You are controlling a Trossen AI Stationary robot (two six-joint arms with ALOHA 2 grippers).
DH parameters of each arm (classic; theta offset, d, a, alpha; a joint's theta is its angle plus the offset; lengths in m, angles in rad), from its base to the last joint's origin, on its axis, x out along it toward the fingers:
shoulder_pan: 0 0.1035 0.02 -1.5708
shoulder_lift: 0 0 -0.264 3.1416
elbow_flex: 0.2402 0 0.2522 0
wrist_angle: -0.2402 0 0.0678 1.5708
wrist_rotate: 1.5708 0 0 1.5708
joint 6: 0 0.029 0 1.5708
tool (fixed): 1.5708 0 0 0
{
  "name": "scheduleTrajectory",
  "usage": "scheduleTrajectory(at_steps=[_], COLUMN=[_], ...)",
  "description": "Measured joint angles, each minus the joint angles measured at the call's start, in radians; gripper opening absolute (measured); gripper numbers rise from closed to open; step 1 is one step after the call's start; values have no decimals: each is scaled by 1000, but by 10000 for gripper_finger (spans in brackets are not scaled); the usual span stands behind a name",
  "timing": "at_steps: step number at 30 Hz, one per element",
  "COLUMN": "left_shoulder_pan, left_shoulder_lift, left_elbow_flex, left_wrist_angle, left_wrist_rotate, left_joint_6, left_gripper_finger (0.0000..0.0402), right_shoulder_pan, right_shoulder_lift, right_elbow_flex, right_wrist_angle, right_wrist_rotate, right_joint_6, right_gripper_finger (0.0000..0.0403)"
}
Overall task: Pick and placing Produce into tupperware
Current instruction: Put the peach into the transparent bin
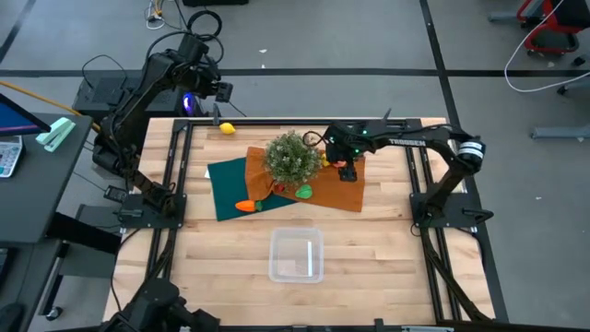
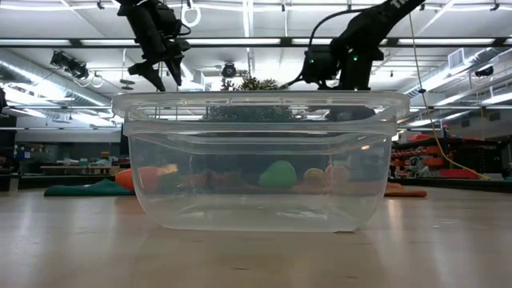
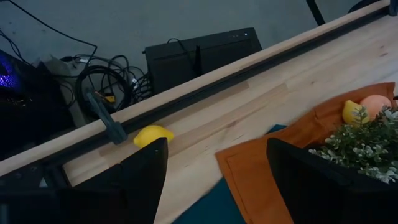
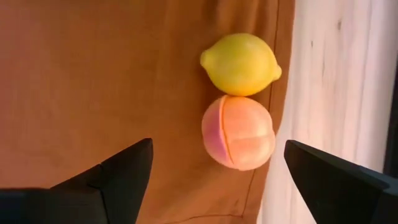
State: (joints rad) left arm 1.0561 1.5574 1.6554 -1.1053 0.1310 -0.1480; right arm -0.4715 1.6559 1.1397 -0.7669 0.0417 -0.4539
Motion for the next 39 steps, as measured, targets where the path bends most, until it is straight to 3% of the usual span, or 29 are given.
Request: scheduleTrajectory(at_steps=[16,23,39], left_shoulder_pan=[0,0,0], left_shoulder_lift=[0,0,0], left_elbow_flex=[0,0,0], left_wrist_angle=[-23,-23,-22], left_wrist_rotate=[0,0,-7], left_joint_6=[5,6,6], left_gripper_finger=[282,282,282], right_shoulder_pan=[-105,-107,-111], right_shoulder_lift=[48,49,149], right_elbow_flex=[0,0,0], right_wrist_angle=[47,68,79], right_wrist_rotate=[-40,-99,-126], right_joint_6=[-3,-2,0], right_gripper_finger=[327,327,327])
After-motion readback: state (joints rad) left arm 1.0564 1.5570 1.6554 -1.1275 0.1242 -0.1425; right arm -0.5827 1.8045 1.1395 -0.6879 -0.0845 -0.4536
